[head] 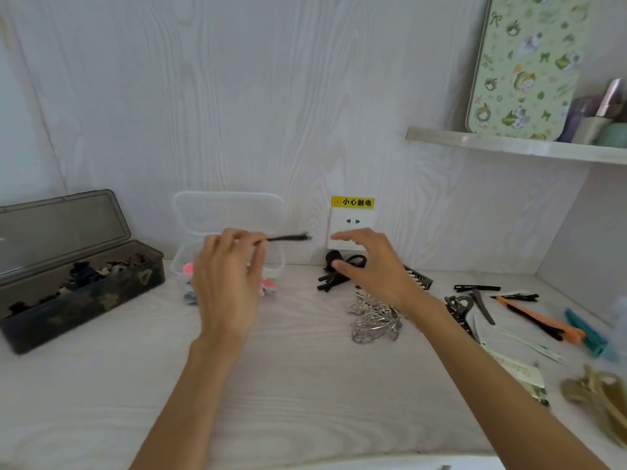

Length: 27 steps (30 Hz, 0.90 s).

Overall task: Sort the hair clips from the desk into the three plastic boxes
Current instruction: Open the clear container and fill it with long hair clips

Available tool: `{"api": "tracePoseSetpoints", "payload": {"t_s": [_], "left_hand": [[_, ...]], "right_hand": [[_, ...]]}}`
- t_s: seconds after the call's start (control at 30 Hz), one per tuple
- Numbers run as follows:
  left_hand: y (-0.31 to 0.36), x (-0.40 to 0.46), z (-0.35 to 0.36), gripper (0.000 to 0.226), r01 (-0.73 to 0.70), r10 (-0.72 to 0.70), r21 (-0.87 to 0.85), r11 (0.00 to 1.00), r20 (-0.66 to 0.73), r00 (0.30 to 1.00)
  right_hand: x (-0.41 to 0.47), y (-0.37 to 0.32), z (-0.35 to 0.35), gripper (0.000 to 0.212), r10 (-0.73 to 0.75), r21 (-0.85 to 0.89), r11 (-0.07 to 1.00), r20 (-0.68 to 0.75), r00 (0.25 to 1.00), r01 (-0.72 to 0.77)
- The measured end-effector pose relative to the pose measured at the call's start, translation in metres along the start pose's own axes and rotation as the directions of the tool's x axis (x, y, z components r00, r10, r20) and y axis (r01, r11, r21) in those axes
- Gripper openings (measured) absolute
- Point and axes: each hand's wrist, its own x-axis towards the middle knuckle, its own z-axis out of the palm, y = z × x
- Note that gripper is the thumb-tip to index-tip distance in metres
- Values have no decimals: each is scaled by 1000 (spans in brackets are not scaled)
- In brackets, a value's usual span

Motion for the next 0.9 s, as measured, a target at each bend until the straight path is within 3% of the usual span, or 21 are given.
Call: {"api": "tracePoseSetpoints", "payload": {"t_s": [0.1,0.17,0.33,0.47,0.53,0.6,0.67,0.77,0.9], "left_hand": [[-16,3,-5,14,186,-180,133,974,-51,982],[-25,1,-4,14,287,-288,169,943,-22,957],[-35,-2,0,16,374,-403,270,887,59,913],[-36,-2,1,17,374,-408,285,883,69,910],[-37,-2,2,17,383,-413,273,883,61,909],[-38,-4,3,17,394,-420,264,880,47,906],[-41,-5,4,18,396,-421,260,881,46,906],[-42,-5,6,19,378,-397,223,899,47,916],[-16,0,0,21,190,-185,82,978,-65,981]], "right_hand": [[13,4,2,25,154,-328,939,125,980,-106],[15,11,10,35,214,-545,837,249,945,-45],[15,21,29,50,71,-568,809,352,933,153],[19,17,42,44,-2,-682,674,382,924,284],[25,14,45,39,25,-661,694,417,909,284],[33,10,37,33,81,-437,883,498,863,170],[37,5,19,32,112,-213,977,507,855,-1],[34,9,-17,34,176,-223,970,383,907,-94],[16,23,-52,33,254,-247,955,396,882,-164]]}}
